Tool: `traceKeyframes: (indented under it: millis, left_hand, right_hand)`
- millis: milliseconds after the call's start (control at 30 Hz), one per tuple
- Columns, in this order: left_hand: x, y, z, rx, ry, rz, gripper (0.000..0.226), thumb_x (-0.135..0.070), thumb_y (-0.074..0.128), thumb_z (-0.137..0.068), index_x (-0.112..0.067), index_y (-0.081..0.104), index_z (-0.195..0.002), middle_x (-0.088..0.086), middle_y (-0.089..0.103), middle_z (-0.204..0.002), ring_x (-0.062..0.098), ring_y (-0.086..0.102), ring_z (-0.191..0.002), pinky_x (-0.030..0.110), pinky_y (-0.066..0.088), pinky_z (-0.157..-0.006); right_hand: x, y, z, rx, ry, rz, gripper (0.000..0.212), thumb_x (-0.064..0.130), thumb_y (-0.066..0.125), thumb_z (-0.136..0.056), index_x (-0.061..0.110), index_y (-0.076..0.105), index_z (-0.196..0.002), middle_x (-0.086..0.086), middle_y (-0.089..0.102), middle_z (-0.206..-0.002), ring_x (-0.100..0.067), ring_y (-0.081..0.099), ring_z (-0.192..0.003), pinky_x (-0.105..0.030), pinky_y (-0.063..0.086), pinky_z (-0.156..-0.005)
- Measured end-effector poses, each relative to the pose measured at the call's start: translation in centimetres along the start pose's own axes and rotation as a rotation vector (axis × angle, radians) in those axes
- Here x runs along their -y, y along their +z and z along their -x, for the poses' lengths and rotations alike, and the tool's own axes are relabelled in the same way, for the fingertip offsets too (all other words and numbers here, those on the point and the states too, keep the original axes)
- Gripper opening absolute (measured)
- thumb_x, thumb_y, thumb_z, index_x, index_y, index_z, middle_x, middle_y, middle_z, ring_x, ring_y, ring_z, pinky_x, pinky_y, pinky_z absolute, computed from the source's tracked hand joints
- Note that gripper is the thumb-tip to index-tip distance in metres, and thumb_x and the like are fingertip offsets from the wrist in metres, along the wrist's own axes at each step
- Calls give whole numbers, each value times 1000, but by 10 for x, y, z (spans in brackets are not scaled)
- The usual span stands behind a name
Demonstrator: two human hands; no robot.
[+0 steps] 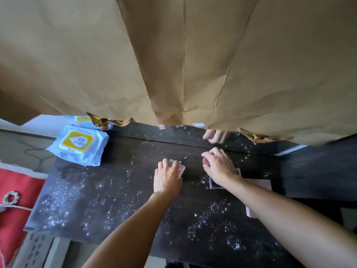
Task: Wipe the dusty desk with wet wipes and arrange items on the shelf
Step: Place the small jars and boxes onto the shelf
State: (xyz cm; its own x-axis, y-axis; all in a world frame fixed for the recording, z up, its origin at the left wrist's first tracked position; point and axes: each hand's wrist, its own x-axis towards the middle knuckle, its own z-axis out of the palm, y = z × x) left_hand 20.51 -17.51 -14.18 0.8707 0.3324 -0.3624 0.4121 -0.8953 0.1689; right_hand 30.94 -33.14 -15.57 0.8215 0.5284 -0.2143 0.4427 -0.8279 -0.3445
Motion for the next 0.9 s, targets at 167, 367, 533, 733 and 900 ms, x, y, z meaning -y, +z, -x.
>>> traceKeyframes:
  millis: [167,367,533,733,900]
  left_hand:
    - [4,-9,7,25,-4,36,61,-27,66,-76,-22,39,-130,8,40,-124,27,42,-114,34,38,-94]
    - [15,-26,52,35,39,124,61,-27,69,-73,-18,41,-126,8,33,-122,28,45,-112,34,45,-88]
    - [14,-36,99,12,126,97,56,-28,70,-74,-18,44,-122,8,31,-121,27,42,-113,35,47,-88]
    - [-22,-44,147,-7,301,106,59,-30,69,-71,-15,41,-122,8,37,-117,26,41,-112,34,43,-92]
    - [-83,-62,169,-75,489,82,65,-31,66,-75,-17,39,-132,7,41,-121,26,41,-115,33,39,-96]
  right_hand:
    - [0,-8,13,-117,3,-32,21,19,65,-80,15,62,-100,-7,54,-98,-29,54,-89,-35,46,-66]
    - [-4,-18,64,-216,-3,-150,27,4,71,-66,10,61,-90,-7,52,-95,-30,57,-68,-39,49,-53]
    - [0,-20,138,-296,78,-131,24,4,73,-65,10,57,-81,-4,53,-88,-24,54,-75,-36,46,-57]
    - [-10,-37,226,-343,205,-114,23,11,74,-66,11,63,-86,-4,60,-89,-26,60,-80,-32,47,-64]
    - [-39,-75,272,-444,287,-91,29,18,74,-70,13,65,-97,-4,61,-96,-24,63,-85,-32,51,-71]
